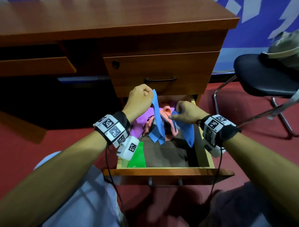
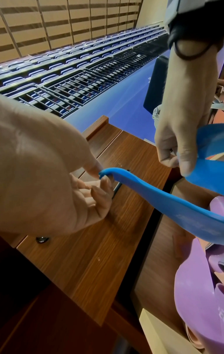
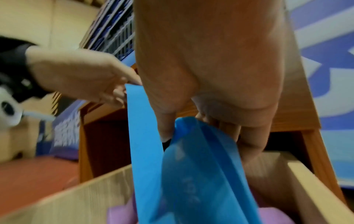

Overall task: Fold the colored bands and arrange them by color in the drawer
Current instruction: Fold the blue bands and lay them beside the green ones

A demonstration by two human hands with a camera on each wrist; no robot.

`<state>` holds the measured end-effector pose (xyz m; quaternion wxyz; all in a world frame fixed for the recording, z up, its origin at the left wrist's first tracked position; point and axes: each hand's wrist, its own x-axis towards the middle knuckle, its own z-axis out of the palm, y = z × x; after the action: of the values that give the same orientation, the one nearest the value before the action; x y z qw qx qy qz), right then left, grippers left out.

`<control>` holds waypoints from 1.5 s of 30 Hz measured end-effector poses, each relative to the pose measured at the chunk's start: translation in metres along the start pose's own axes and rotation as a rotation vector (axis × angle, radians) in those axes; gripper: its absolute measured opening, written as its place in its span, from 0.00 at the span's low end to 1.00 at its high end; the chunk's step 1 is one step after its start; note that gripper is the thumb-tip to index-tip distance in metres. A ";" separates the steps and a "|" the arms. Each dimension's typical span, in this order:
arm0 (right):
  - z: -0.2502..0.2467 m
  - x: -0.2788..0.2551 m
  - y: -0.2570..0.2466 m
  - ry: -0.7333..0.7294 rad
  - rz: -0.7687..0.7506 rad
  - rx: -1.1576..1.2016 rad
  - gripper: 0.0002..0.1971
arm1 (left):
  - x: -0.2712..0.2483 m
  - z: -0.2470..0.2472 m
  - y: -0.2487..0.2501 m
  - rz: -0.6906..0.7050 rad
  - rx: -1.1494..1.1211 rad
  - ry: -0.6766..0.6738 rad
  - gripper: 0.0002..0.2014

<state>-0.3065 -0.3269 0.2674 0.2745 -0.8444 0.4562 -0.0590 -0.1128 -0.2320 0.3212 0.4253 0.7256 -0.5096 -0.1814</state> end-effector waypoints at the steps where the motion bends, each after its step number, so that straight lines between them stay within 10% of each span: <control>1: -0.001 0.000 -0.001 0.014 0.013 0.084 0.20 | 0.001 0.000 -0.001 -0.004 0.003 0.004 0.09; 22: 0.053 0.004 0.010 -0.665 0.050 -0.590 0.20 | -0.002 -0.003 -0.002 -0.056 0.027 0.009 0.10; 33: 0.070 0.004 0.008 -0.747 0.105 -0.424 0.12 | -0.001 -0.006 -0.004 -0.065 0.021 -0.026 0.10; 40: 0.051 0.000 -0.003 -0.690 0.345 0.370 0.11 | -0.001 -0.008 -0.002 -0.069 0.016 -0.022 0.10; 45: 0.052 -0.007 -0.001 -0.844 0.322 0.033 0.14 | -0.002 -0.009 -0.002 -0.068 0.023 -0.013 0.10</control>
<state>-0.2912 -0.2996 0.2248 0.4554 -0.7085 0.4288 0.3267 -0.1068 -0.2258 0.3241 0.4072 0.7460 -0.4896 -0.1946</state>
